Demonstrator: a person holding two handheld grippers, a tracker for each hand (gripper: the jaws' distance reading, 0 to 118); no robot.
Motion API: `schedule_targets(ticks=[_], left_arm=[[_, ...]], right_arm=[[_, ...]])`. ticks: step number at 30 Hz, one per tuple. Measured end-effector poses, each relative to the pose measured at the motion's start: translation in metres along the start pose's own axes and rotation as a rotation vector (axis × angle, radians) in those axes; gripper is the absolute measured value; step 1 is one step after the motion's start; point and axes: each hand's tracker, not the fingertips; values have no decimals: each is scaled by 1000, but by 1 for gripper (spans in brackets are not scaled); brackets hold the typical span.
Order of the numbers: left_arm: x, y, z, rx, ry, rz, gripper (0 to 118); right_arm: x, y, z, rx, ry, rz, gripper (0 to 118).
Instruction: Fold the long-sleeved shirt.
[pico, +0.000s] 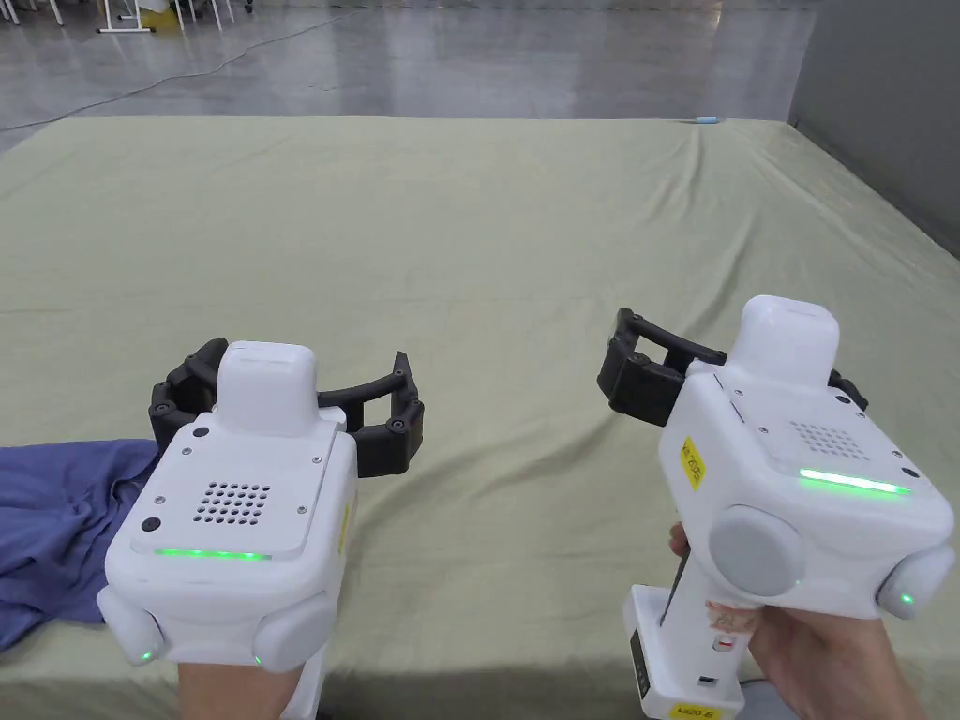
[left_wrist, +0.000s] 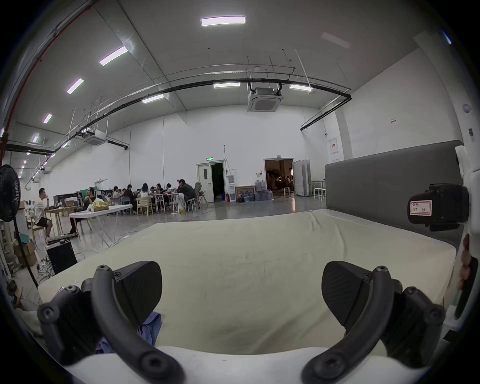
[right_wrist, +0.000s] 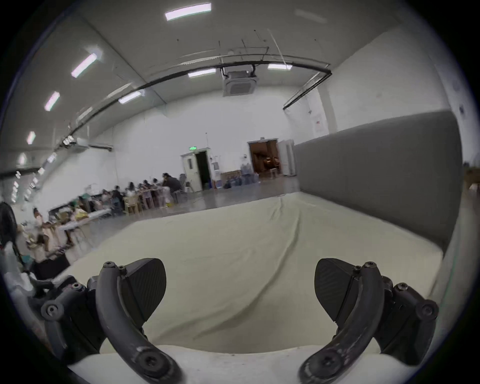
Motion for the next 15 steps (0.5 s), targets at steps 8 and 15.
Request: schedule_targets(ticks=[8, 15], left_arm=[[2, 0, -3, -1, -8, 3, 118], [3, -1, -7, -4, -16, 3, 118]], right_arm=[[-2, -10, -4, 55, -65, 102, 113], [4, -14, -1, 45, -10, 116, 114]])
